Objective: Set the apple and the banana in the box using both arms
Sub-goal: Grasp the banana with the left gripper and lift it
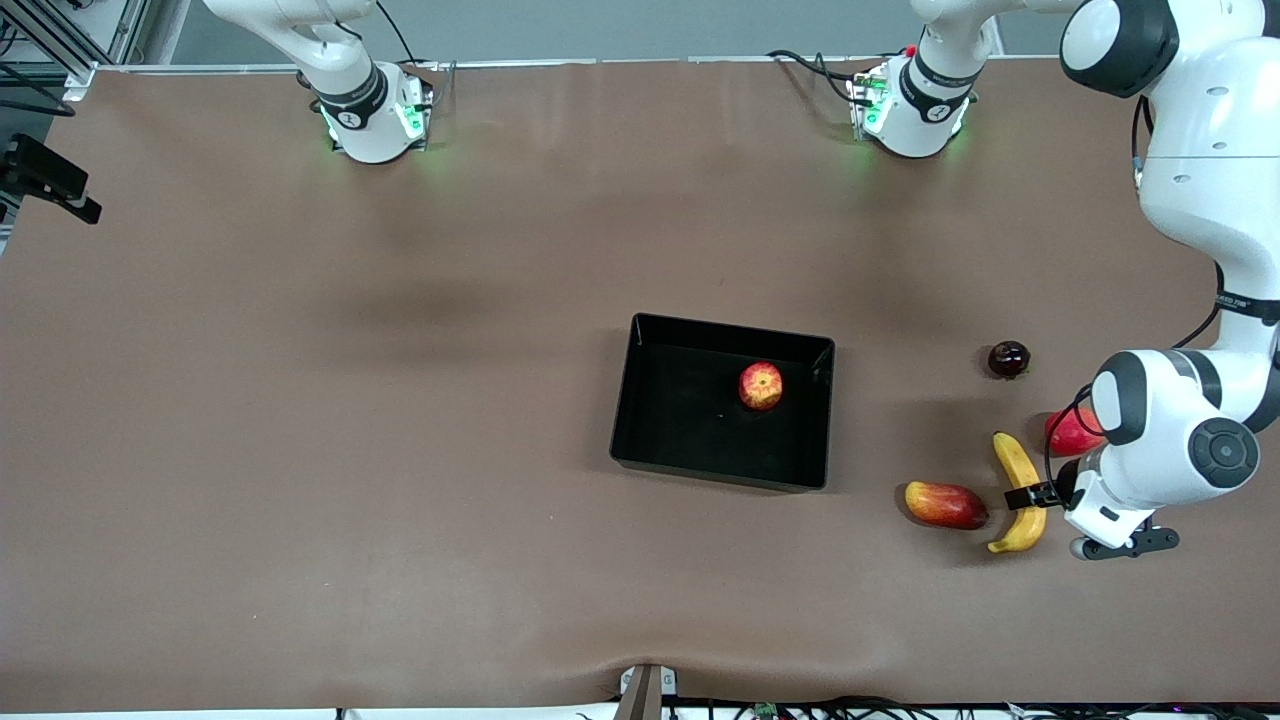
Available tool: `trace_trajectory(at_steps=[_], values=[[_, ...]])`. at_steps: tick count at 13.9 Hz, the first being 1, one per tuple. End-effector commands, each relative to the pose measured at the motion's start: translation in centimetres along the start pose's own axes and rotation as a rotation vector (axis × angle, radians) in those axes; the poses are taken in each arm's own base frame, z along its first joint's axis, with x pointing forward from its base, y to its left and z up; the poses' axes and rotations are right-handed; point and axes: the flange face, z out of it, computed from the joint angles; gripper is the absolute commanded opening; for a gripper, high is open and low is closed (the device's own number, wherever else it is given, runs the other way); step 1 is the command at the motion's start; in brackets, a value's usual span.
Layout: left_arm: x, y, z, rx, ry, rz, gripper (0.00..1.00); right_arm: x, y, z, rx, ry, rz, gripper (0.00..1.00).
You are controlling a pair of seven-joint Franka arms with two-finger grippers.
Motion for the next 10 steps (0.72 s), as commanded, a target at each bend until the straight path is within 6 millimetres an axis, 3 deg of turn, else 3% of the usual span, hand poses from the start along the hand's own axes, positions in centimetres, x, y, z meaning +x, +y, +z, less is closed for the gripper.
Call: trace_trajectory(at_steps=[1, 4, 5, 8, 10], values=[[-0.3, -0.3, 0.5, 0.021, 0.003, 0.023, 0.70, -0.1, 0.5, -0.4, -0.009, -0.002, -0.001, 1.00], [-0.5, -0.4, 0.7, 0.079, 0.005, 0.071, 0.09, -0.1, 0.5, -0.4, -0.009, -0.002, -0.001, 1.00], [-0.5, -0.4, 0.7, 0.081, 0.006, 0.072, 0.00, -0.1, 0.5, -0.4, -0.009, -0.002, -0.001, 1.00], [-0.2, -0.6, -0.4, 0.084, 0.021, 0.071, 0.00, -0.1, 0.5, -0.4, -0.009, -0.003, -0.001, 1.00], [-0.1, 0.3, -2.7, 0.084, 0.034, 0.078, 0.00, -0.1, 0.5, -0.4, -0.009, -0.005, -0.001, 1.00]])
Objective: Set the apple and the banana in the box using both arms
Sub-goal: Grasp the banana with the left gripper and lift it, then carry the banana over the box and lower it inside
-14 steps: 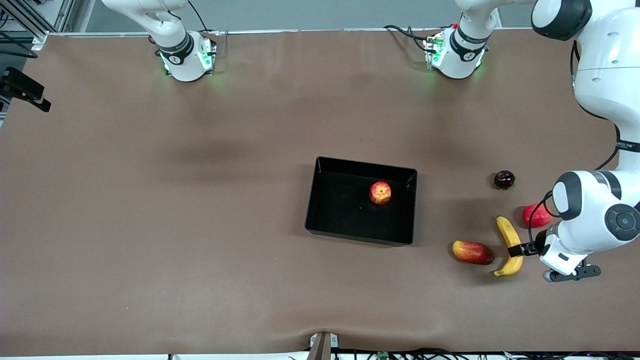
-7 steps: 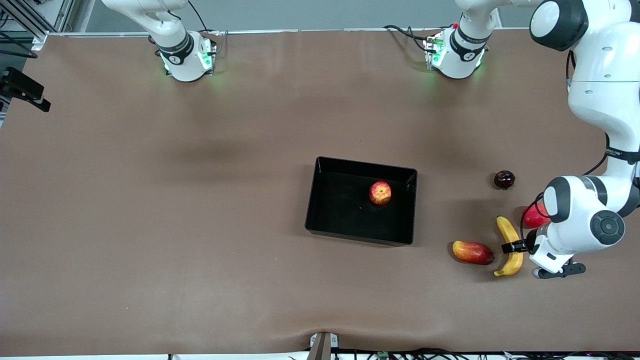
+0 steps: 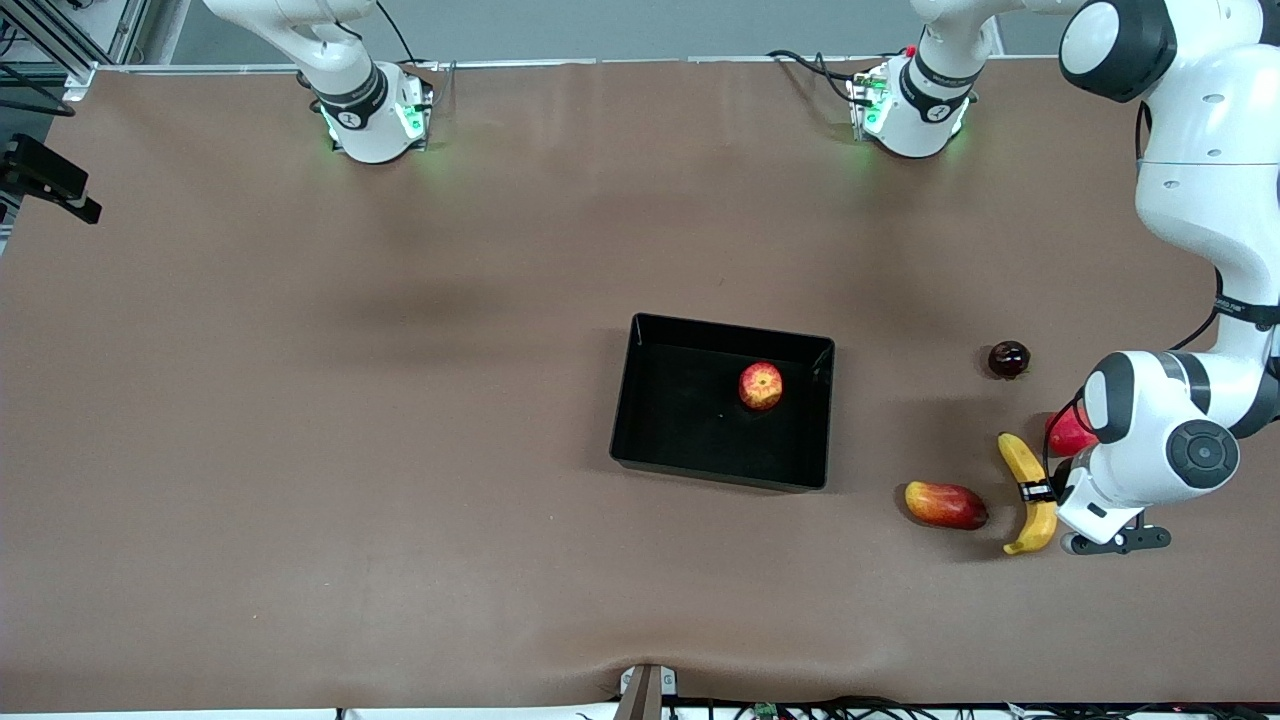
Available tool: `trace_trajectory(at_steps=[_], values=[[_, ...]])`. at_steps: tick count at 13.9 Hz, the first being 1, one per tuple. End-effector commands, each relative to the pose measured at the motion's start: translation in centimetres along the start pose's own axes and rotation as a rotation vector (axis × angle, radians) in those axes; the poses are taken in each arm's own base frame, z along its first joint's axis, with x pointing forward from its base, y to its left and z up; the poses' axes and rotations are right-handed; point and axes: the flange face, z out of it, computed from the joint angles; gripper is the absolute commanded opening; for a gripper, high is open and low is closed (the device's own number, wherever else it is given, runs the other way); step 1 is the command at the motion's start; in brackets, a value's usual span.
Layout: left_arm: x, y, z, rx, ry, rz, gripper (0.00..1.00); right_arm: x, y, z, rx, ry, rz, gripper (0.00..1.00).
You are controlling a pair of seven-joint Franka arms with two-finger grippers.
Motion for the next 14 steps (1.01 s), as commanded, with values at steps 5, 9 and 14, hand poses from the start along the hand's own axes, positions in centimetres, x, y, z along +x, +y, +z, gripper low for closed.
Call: trace_trajectory(at_steps=[5, 9, 14], values=[[-1.0, 5.5, -15.6, 0.002, 0.053, 0.049, 0.00, -0.1, 0.5, -0.4, -0.009, -0.004, -0.001, 1.00], [-3.4, 14.3, -20.9, -0.066, 0.047, 0.066, 0.00, -0.1, 0.5, -0.4, -0.009, -0.005, -0.001, 1.00], [-8.6, 31.5, -21.0, -0.122, 0.038, 0.072, 0.00, -0.1, 0.4, -0.3, -0.009, -0.007, -0.001, 1.00]])
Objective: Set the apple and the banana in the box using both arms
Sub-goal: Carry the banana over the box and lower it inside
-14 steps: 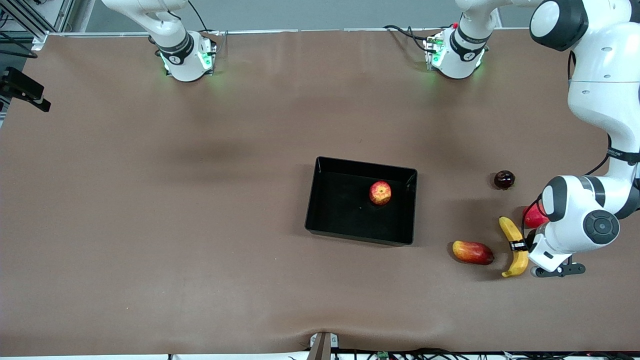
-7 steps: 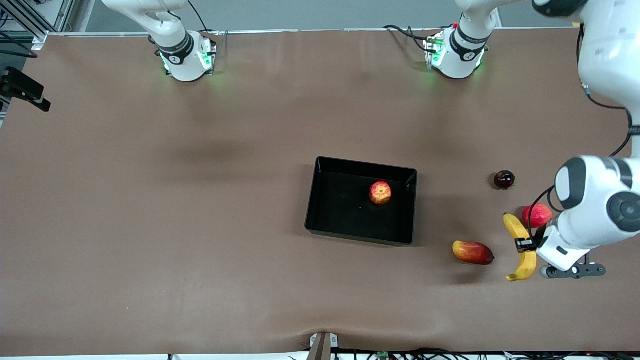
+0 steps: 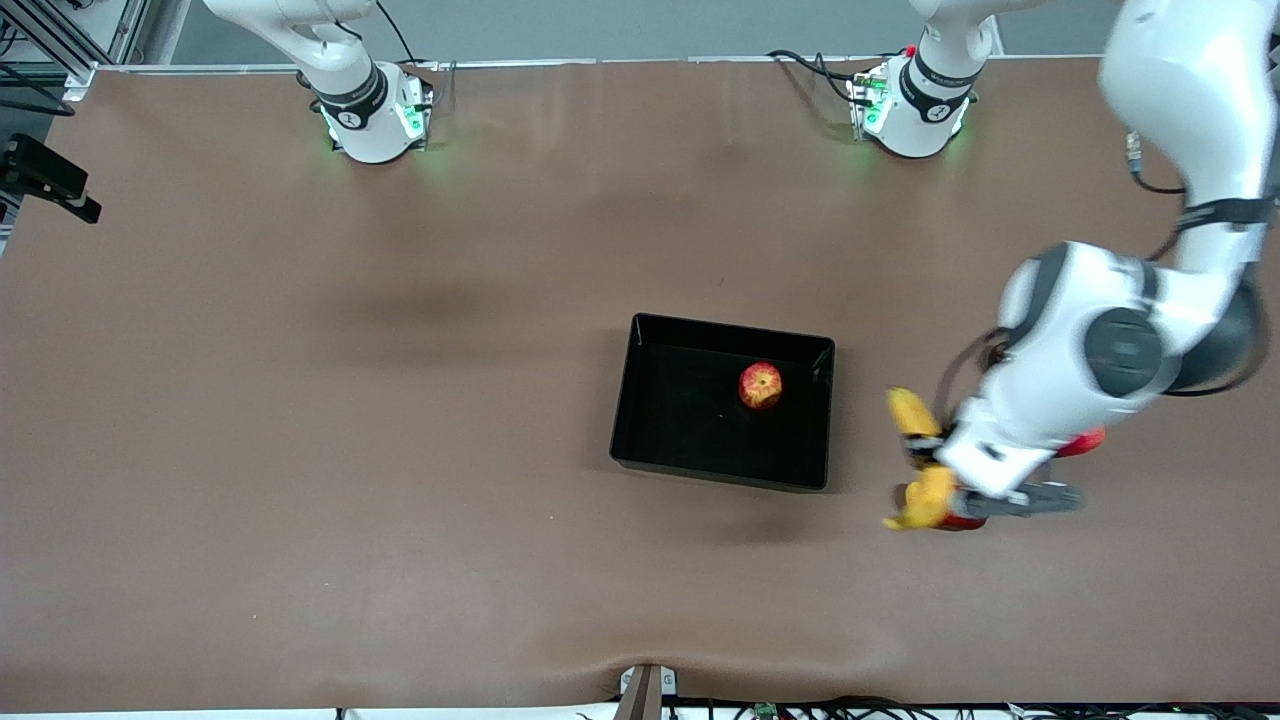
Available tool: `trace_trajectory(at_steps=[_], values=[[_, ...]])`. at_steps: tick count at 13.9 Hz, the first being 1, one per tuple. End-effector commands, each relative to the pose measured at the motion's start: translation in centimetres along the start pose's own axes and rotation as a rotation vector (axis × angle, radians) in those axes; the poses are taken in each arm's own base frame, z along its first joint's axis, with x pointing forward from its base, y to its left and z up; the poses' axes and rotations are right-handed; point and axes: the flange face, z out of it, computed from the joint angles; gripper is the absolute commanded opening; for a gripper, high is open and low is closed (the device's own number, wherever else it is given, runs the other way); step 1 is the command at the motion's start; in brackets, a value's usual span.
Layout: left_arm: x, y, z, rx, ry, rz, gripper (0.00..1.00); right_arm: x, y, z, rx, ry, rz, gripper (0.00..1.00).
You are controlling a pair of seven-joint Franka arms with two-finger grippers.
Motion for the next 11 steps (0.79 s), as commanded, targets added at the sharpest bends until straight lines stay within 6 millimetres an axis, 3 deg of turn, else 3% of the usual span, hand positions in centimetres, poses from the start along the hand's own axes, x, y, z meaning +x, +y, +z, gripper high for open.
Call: trace_trajectory(at_steps=[1, 5, 11], values=[[-1.9, 7.5, 1.9, -0.015, -0.009, 0.011, 0.00, -0.1, 0.3, -0.3, -0.009, -0.003, -0.002, 1.00], [-5.7, 16.7, 5.5, -0.081, 0.003, 0.028, 0.00, 0.0, 0.3, -0.3, -0.008, -0.004, -0.003, 1.00], [-9.6, 22.8, 12.4, -0.018, 0.031, 0.052, 0.00, -0.1, 0.8, -0.1, -0.007, -0.013, 0.007, 1.00]])
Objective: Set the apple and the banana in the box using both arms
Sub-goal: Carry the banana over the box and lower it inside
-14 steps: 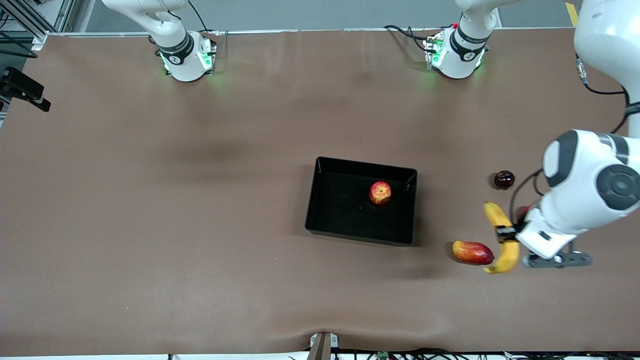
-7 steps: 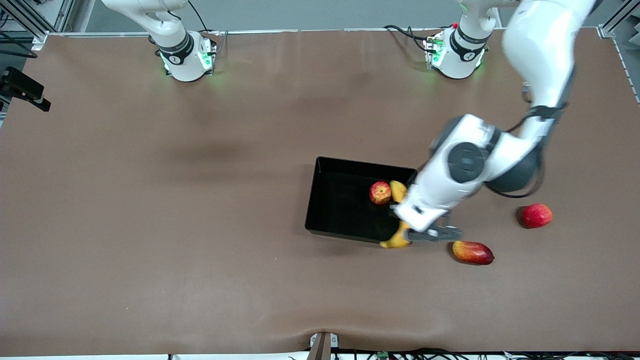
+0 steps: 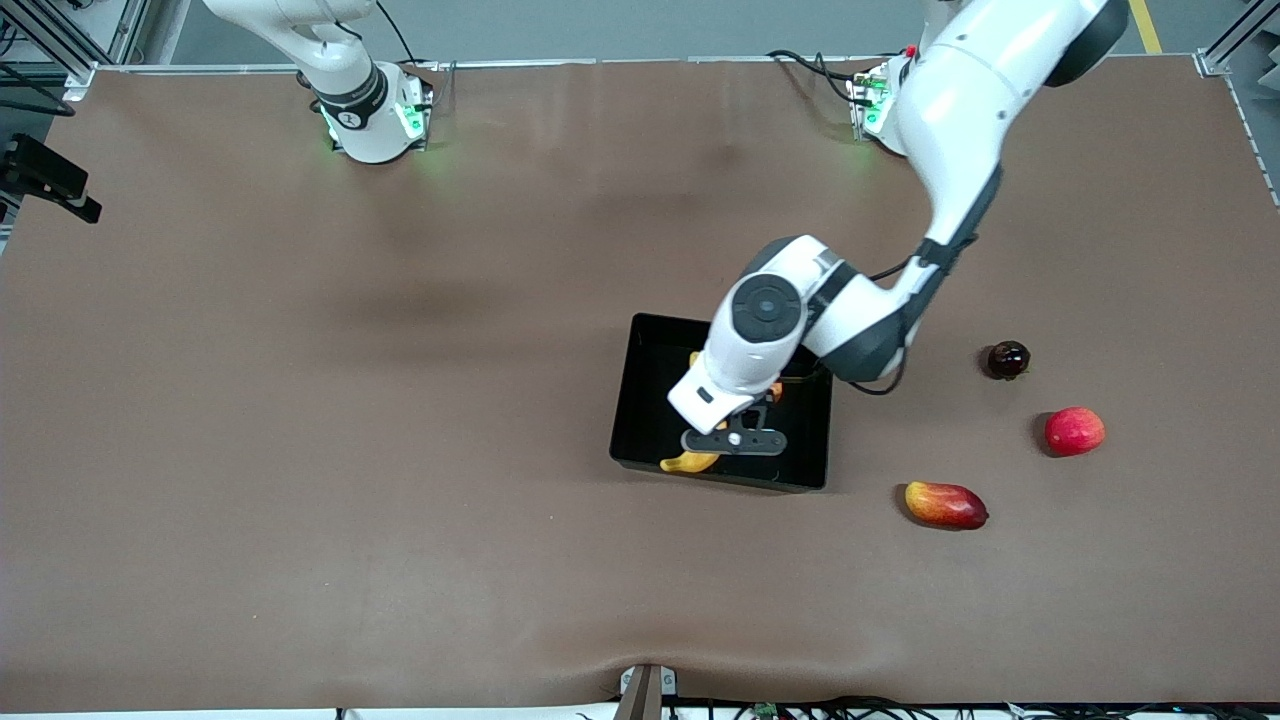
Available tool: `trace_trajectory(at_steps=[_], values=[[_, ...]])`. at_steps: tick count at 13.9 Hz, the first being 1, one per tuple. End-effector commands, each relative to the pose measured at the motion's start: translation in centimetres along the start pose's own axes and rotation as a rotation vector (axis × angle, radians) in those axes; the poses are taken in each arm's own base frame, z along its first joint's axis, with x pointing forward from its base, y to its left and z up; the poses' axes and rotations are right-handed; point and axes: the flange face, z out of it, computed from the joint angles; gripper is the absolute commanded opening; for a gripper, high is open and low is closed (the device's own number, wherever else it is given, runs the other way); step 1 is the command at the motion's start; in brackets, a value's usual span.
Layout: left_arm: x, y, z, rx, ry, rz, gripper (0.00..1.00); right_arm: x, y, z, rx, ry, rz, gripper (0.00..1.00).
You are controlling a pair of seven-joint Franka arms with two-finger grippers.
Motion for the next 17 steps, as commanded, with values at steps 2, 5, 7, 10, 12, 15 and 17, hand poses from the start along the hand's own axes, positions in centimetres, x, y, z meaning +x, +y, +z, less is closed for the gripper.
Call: trace_trajectory(at_steps=[2, 5, 7, 10, 12, 15, 17], values=[[-1.2, 2.7, 3.6, 0.001, 0.024, 0.001, 0.00, -0.1, 0.9, -0.2, -0.007, -0.010, 0.008, 1.00], [-1.8, 2.6, 6.2, 0.032, 0.004, 0.008, 0.00, -0.1, 0.8, -0.2, -0.007, -0.010, 0.007, 1.00], [-2.1, 2.5, 7.2, 0.045, -0.005, 0.012, 0.10, -0.1, 0.8, -0.2, -0.005, -0.010, 0.006, 1.00], [-1.0, 1.3, 6.0, 0.063, 0.014, 0.002, 1.00, -0.2, 0.8, -0.2, -0.005, -0.008, 0.008, 1.00], [-0.2, 0.1, 4.2, 0.100, 0.009, -0.018, 1.00, -0.1, 0.8, -0.2, -0.005, -0.010, 0.008, 1.00], [2.8, -4.3, -7.0, 0.158, 0.055, -0.073, 1.00, -0.1, 0.8, -0.2, -0.005, -0.010, 0.008, 1.00], [5.3, -10.9, -14.1, 0.164, 0.092, -0.144, 1.00, -0.1, 0.8, -0.2, -0.005, -0.010, 0.008, 1.00]])
